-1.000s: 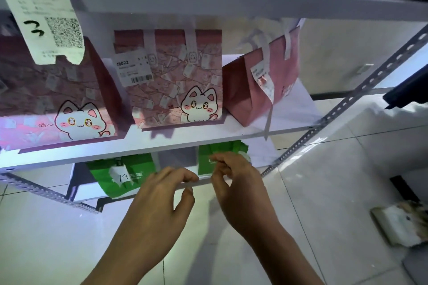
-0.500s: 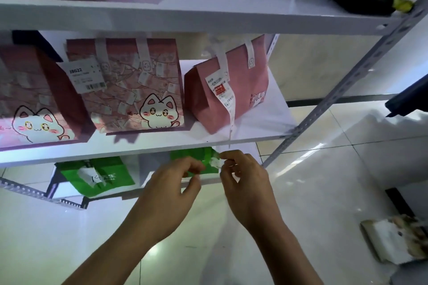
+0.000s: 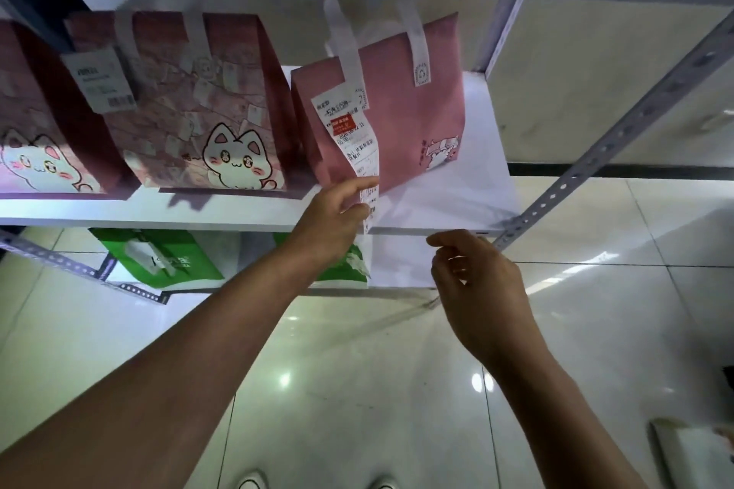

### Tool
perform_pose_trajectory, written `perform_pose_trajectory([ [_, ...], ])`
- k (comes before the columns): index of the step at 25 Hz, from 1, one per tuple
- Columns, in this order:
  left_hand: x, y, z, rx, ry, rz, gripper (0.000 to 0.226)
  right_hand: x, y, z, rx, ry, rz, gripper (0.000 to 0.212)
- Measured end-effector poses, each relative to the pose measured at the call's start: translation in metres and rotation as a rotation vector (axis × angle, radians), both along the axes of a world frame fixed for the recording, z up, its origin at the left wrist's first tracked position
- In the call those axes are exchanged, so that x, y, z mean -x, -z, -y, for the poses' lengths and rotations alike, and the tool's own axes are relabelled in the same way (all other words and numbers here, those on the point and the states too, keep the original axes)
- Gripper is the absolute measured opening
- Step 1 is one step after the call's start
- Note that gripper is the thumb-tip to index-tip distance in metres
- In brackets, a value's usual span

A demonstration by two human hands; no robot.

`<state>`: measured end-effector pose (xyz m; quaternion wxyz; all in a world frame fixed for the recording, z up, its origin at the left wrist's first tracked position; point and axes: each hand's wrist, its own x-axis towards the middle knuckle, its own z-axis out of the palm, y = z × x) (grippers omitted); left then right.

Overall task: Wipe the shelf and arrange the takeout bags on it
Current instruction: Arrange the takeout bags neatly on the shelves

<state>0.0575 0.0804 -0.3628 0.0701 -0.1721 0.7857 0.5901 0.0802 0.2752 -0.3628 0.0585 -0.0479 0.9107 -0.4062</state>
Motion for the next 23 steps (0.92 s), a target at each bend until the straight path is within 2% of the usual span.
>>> perform_pose_trajectory([
  [3,0.009,0.005,0.0,-0.062,-0.091,0.026,0.047,0.01,0.005,-0.007,-0.01,-0.017,0.004,0.023],
  [8,0.005,0.008,0.005,-0.252,-0.168,0.024,0.041,0.018,0.01,-0.011,-0.005,-0.032,0.013,0.023],
  [11,0.004,0.007,0.007,-0.301,-0.186,0.021,0.038,0.022,0.012,-0.009,-0.001,-0.044,0.005,0.023],
  [13,0.004,0.006,0.007,-0.287,-0.176,0.018,0.036,0.026,0.011,-0.006,-0.011,-0.054,0.005,0.024],
  [16,0.008,0.002,0.01,-0.17,-0.21,0.0,0.029,0.044,0.006,0.001,-0.003,-0.049,-0.005,0.025],
  [20,0.025,-0.004,0.014,-0.085,-0.392,-0.05,0.013,0.092,-0.009,0.02,0.068,0.019,-0.041,0.026],
  [23,0.04,-0.006,0.019,-0.019,-0.541,-0.111,0.021,0.135,-0.013,0.032,0.146,0.086,-0.08,0.038],
])
